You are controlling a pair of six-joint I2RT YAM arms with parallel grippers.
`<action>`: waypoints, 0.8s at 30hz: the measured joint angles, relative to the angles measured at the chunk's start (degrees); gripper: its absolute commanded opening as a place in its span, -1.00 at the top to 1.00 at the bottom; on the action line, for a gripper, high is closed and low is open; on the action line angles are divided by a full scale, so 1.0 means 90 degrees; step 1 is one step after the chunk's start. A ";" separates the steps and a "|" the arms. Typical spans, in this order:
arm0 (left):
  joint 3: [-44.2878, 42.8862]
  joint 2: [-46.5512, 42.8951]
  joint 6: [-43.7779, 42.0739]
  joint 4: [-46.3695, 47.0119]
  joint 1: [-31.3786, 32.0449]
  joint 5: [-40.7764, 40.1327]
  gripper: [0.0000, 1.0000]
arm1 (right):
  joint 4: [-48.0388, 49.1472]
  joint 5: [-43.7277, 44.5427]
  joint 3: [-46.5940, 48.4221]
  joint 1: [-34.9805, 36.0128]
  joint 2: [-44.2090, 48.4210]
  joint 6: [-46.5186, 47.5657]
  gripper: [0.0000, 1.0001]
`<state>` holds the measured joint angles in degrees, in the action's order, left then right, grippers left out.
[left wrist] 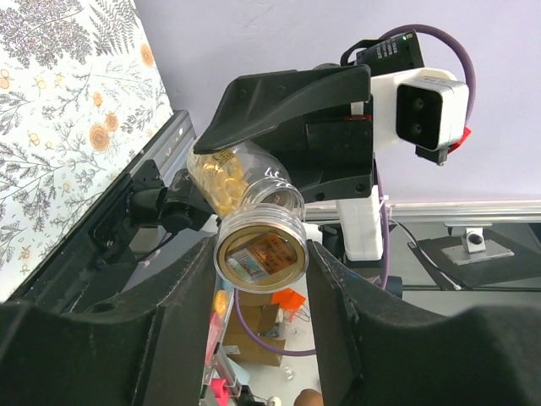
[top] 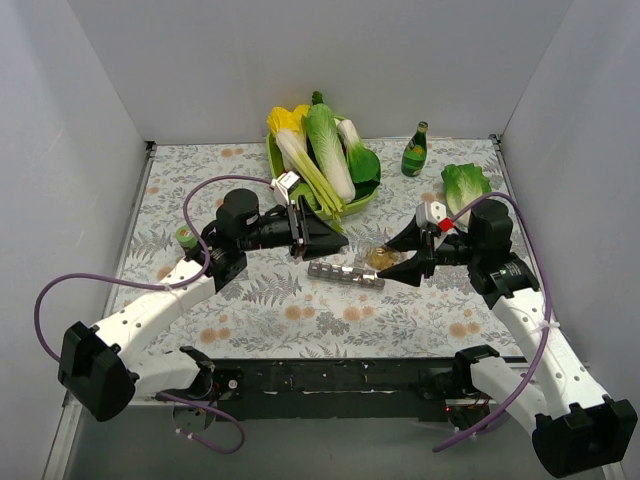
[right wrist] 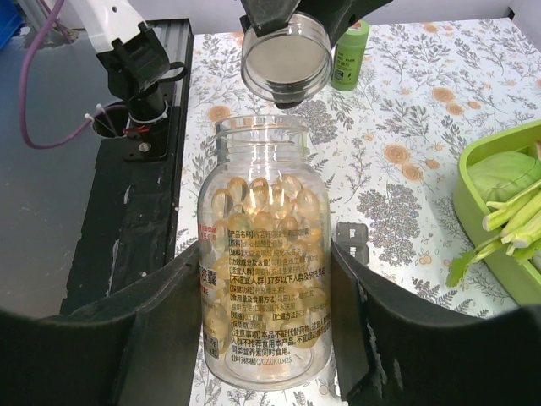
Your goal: Sort the pills into containers
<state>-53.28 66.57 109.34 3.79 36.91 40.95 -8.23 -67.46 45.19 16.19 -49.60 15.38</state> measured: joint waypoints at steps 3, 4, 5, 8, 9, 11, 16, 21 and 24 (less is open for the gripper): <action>-0.0002 0.0085 0.0019 0.0058 0.0029 0.0000 0.56 | -0.0085 0.0032 0.0000 0.0000 -0.0002 0.0058 0.88; -0.0010 0.0131 0.0019 0.0051 0.0041 0.0000 0.56 | -0.0117 0.0046 0.0000 0.0000 -0.0005 0.0095 0.88; -0.0015 0.0180 0.0015 0.0036 0.0056 -0.0002 0.56 | -0.0141 0.0056 0.0000 0.0000 -0.0007 0.0126 0.88; -0.0083 0.0367 -0.0007 -0.0107 0.0112 -0.0007 0.56 | -0.0243 0.0119 0.0002 0.0002 -0.0032 0.0199 0.88; -0.0119 0.0408 -0.0019 -0.0160 0.0131 -0.0024 0.56 | -0.0270 0.0148 0.0002 0.0010 -0.0044 0.0228 0.88; -0.0216 0.0471 -0.0049 -0.0277 0.0168 -0.0056 0.56 | -0.0316 0.0202 0.0002 0.0027 -0.0066 0.0306 0.88; -0.0449 0.0512 -0.0097 -0.0478 0.0223 -0.0124 0.56 | -0.0483 0.0342 0.0005 0.0097 -0.0095 0.0435 0.88; -0.0673 0.0673 -0.0177 -0.0733 0.0362 -0.0189 0.57 | -0.0605 0.0444 0.0080 0.0168 -0.0182 0.0512 0.88; -0.0787 0.0789 -0.0282 -0.0993 0.0420 -0.0260 0.57 | -0.0612 0.0486 0.0112 0.0175 -0.0194 0.0546 0.88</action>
<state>-60.36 73.67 106.80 -5.15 40.69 38.61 -13.74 -63.09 46.19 17.76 -51.35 20.29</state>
